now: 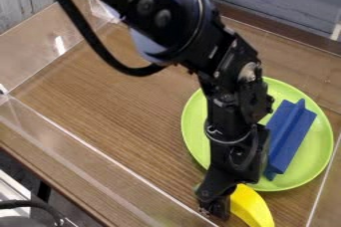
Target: Put the banana in the green plate
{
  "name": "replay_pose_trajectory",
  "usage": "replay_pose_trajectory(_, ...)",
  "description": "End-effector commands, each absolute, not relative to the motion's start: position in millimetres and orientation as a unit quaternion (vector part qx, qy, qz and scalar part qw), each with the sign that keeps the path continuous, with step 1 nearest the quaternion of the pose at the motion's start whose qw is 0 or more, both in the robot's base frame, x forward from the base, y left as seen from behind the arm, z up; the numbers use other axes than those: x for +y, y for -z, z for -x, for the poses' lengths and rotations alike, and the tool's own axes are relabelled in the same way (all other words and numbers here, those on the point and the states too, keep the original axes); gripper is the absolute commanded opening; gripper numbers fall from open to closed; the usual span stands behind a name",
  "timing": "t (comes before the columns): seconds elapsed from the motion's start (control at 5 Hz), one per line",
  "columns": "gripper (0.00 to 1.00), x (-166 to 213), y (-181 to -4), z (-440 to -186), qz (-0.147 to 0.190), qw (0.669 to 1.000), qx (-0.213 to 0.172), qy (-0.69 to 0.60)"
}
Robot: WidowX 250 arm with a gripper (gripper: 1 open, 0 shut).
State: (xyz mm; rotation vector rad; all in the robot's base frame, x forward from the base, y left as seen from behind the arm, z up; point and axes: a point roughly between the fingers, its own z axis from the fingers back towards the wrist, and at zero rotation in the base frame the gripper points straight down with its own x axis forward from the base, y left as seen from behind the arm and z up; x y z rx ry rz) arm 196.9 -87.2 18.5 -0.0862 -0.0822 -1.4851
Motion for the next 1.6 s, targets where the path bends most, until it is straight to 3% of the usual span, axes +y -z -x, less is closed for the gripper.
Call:
replay_pose_trajectory(0.0, 1.0, -83.6, -22.5, -199.4, 0.037, 0.739, -0.045, 0.671)
replay_pose_trajectory(1.4, 1.0, -83.8, -23.5, -200.0, 0.039, 0.731, -0.046, 0.68)
